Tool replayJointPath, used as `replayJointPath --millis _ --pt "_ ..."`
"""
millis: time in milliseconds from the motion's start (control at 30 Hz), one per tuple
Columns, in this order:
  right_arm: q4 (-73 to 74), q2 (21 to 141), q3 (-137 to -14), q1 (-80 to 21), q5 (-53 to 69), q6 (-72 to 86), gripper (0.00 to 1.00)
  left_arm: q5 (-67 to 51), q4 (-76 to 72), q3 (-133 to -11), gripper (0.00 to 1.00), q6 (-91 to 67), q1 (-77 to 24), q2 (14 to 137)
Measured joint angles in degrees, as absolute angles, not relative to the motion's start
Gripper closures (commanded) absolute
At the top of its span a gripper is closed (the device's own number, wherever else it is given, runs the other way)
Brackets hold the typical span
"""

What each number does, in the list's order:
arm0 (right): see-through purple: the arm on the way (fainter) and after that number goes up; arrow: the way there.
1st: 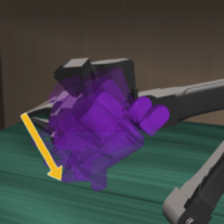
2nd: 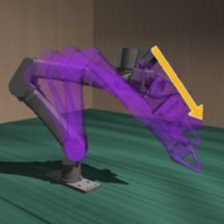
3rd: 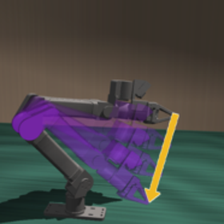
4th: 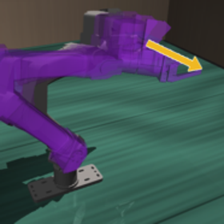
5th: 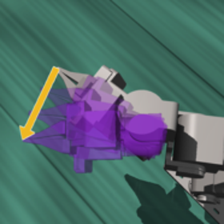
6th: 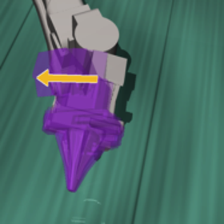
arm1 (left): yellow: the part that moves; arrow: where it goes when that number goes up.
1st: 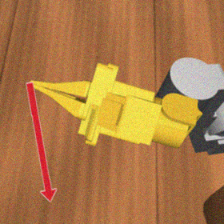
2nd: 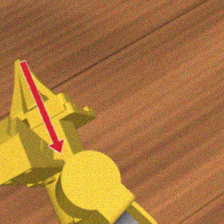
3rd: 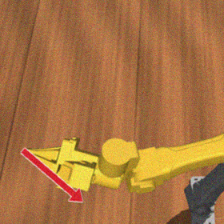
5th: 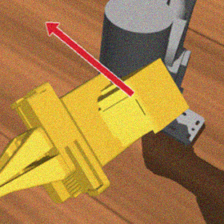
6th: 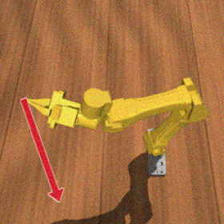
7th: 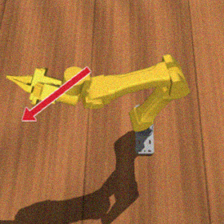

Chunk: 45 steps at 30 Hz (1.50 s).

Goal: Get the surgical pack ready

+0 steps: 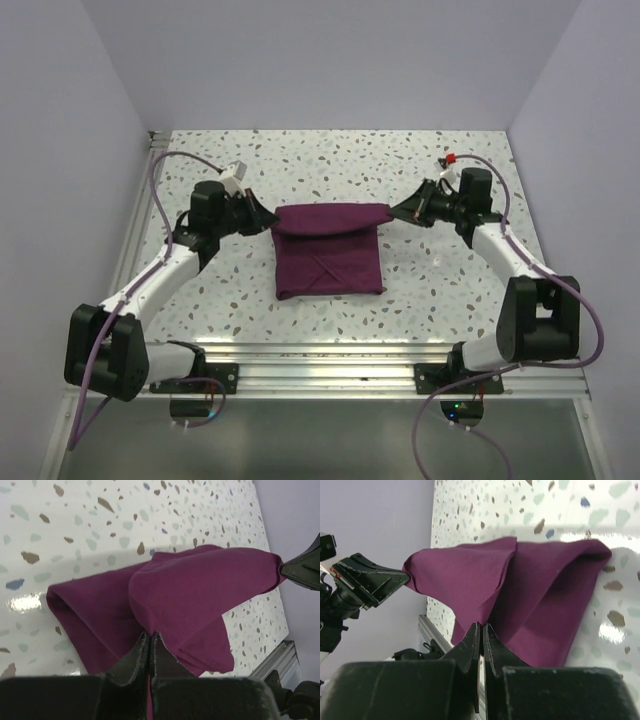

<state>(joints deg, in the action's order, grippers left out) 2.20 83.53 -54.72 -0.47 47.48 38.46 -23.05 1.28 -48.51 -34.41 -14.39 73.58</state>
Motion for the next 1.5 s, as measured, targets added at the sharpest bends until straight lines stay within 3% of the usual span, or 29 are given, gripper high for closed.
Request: replayJointPath --millis 433,633,667,800,900,967,1000,1133,1500 --pt "4.0 76.5 -38.1 -0.4 46.3 34.7 1.0 -22.0 -1.2 -28.8 1.0 -37.0 -16.2 66.2" --pt "4.0 77.2 -32.5 -0.5 45.1 32.6 1.0 -23.2 -5.9 -22.4 0.91 -38.3 -16.5 65.7" --pt "3.7 77.7 -31.7 -0.5 44.8 32.5 0.95 -23.5 -6.8 -21.7 0.87 -38.5 -16.5 65.7" --pt "2.8 79.7 -29.5 -0.5 44.5 32.4 0.83 -23.6 -8.1 -20.3 0.54 -38.5 -16.5 64.5" --pt "2.7 79.4 -28.9 -0.4 43.9 32.2 0.73 -22.3 -7.0 -19.2 0.45 -38.4 -16.5 60.8" --pt "3.2 78.1 -28.7 -0.3 42.9 32.0 0.64 -21.5 -5.7 -18.9 0.42 -38.4 -16.5 57.1" --pt "3.6 77.1 -28.7 -0.3 42.5 31.9 0.51 -21.0 -5.0 -18.9 0.42 -38.4 -16.5 55.3" --pt "5.5 72.0 -28.8 -0.3 40.8 30.7 0.33 -20.1 -3.9 -18.9 0.42 -38.4 -16.5 50.5" --pt "8.9 73.6 -36.6 -0.3 37.1 28.9 0.26 -20.7 -3.4 -15.0 0.41 -40.1 -16.6 51.0"
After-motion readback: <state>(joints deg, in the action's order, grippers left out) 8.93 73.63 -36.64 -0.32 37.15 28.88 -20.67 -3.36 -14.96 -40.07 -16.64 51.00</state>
